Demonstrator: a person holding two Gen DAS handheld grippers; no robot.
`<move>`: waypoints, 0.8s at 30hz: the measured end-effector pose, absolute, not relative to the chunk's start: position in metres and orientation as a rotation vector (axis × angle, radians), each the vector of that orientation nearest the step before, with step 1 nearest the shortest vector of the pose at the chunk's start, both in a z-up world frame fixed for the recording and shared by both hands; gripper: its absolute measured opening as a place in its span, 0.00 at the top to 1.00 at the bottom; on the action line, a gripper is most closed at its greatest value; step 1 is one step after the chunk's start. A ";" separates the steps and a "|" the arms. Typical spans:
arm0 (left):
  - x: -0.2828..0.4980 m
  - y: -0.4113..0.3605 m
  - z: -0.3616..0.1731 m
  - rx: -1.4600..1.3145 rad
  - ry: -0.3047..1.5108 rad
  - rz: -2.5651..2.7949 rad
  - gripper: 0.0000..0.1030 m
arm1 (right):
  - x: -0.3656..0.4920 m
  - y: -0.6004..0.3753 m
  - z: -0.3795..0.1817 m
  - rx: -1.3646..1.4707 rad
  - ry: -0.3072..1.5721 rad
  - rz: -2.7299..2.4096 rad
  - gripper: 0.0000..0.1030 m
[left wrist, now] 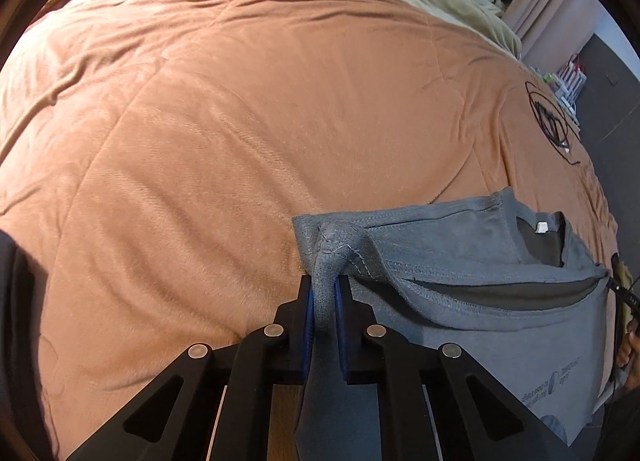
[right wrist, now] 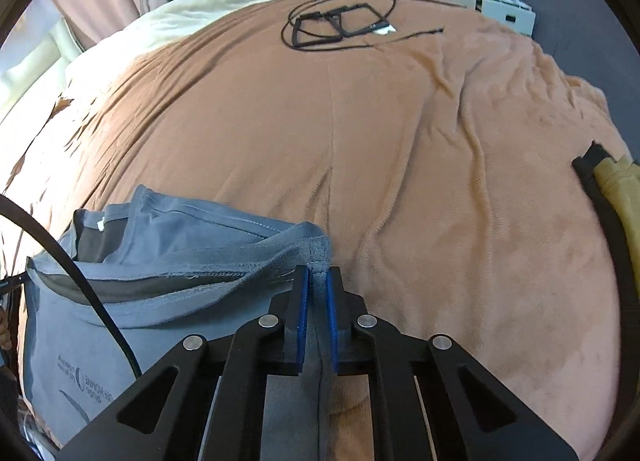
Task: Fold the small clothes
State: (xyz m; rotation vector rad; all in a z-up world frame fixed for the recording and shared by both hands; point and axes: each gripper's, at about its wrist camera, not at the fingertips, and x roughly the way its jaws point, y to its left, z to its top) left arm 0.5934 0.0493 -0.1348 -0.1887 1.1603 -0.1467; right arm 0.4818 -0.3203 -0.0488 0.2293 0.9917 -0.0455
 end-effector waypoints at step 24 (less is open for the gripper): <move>0.585 0.059 -0.125 -0.231 1.169 -0.122 0.95 | 0.464 -0.314 -0.018 0.224 0.945 -0.040 0.96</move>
